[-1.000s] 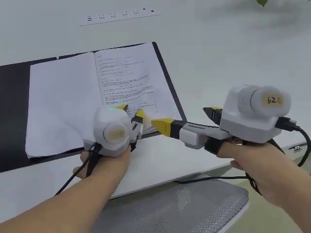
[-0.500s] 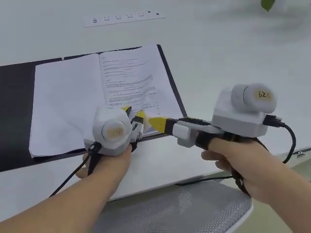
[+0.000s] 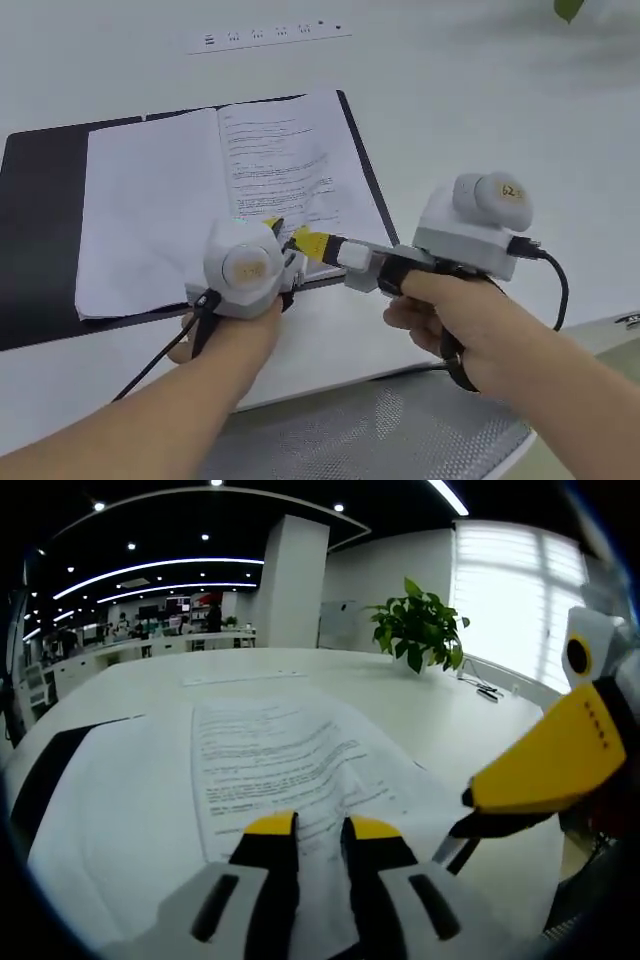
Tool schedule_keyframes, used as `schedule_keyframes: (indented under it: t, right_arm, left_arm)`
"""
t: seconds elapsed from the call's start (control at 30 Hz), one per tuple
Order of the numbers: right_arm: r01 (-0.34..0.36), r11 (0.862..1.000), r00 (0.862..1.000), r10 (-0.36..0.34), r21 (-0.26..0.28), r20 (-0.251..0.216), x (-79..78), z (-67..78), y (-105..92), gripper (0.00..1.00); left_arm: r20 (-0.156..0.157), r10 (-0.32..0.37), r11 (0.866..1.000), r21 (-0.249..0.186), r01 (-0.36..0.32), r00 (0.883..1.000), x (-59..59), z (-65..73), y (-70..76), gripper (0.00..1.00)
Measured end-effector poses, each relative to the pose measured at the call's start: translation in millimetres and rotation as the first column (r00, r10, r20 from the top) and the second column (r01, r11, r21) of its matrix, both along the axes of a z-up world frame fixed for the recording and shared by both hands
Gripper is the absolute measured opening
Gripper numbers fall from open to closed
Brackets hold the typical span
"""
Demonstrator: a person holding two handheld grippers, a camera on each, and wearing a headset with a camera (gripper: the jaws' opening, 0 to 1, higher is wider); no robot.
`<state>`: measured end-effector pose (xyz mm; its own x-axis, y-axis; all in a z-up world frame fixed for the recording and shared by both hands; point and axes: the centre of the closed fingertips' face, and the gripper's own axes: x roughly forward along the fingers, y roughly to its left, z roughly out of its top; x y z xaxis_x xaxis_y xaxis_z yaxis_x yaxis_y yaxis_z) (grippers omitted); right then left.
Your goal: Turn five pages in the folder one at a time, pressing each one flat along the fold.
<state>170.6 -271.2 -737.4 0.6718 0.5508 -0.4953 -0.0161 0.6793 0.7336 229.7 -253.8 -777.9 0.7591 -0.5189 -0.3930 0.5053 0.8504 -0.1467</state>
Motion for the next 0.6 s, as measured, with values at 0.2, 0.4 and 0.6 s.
schedule_keyframes:
  t: [0.2,0.4,0.6]
  right_arm:
    - [0.080,0.997,0.996,-0.080,0.009,-0.037,5.8,-10.3,-9.0,0.40]
    - [0.193,0.981,0.978,-0.195,-0.030,-0.077,9.2,-21.8,-20.7,0.15]
    - [0.265,0.963,0.958,-0.269,-0.054,-0.097,8.1,-28.7,-27.4,0.00]
  left_arm:
    - [0.000,-0.001,1.000,-0.004,0.001,1.000,0.3,-0.4,0.0,0.18]
    - [-0.004,-0.005,1.000,-0.006,0.005,1.000,0.8,-0.3,0.0,0.18]
    - [-0.036,-0.011,0.999,-0.035,0.009,0.999,1.0,2.0,-0.9,0.19]
